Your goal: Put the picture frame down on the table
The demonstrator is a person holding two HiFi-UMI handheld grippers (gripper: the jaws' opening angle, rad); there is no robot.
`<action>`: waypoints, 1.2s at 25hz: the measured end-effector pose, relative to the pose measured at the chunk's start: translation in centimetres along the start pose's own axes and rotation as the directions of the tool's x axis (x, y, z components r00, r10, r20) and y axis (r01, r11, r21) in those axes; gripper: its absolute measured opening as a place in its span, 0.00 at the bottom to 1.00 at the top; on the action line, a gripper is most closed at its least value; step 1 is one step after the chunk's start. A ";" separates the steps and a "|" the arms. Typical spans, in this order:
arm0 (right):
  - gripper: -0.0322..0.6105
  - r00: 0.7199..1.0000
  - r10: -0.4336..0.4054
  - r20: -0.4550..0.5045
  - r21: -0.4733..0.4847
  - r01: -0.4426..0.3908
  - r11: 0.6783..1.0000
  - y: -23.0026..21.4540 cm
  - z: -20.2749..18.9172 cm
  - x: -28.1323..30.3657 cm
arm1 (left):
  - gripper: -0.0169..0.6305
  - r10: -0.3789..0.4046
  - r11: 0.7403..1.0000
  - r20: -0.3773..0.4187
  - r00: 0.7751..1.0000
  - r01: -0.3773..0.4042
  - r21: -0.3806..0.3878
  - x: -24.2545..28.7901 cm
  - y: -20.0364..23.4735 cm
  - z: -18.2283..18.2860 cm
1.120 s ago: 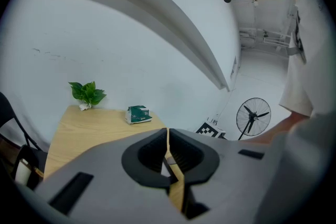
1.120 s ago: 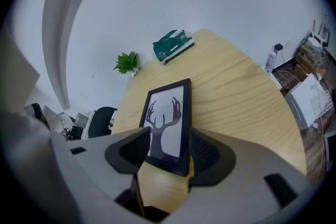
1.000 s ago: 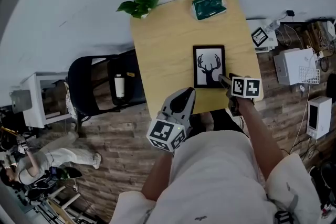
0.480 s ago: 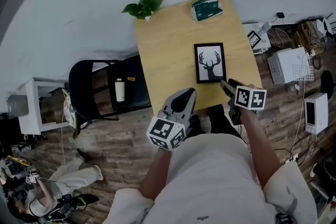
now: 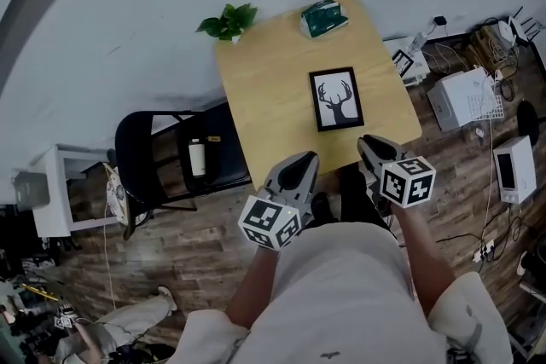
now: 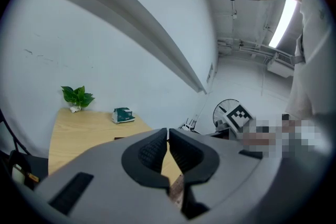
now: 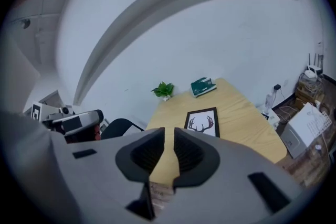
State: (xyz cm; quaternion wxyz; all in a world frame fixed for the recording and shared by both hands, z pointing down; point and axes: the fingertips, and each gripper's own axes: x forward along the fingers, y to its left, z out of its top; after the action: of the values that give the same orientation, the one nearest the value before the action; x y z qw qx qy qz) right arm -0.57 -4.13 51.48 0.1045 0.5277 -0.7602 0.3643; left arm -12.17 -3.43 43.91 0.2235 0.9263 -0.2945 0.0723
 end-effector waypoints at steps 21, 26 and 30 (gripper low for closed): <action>0.05 0.982 0.046 0.186 -0.161 -0.016 0.987 6.9 1.6 -6.4 | 0.05 -0.039 0.998 0.027 0.999 0.037 0.044 -4.0 -2.6 0.3; 0.05 0.974 0.058 0.218 -0.178 -0.018 0.984 7.1 2.5 -7.4 | 0.05 -0.031 0.998 0.033 0.999 0.029 0.054 -4.2 -2.4 0.6; 0.05 0.968 0.066 0.243 -0.190 -0.019 0.981 7.2 3.4 -8.3 | 0.05 -0.022 0.998 0.032 0.999 0.020 0.060 -3.8 -2.7 0.9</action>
State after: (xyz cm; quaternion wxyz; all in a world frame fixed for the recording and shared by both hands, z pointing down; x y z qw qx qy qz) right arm -2.65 0.97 41.33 0.0495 0.5405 -0.8093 0.2246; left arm -13.75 0.06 41.08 0.1915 0.9366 -0.2863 0.0636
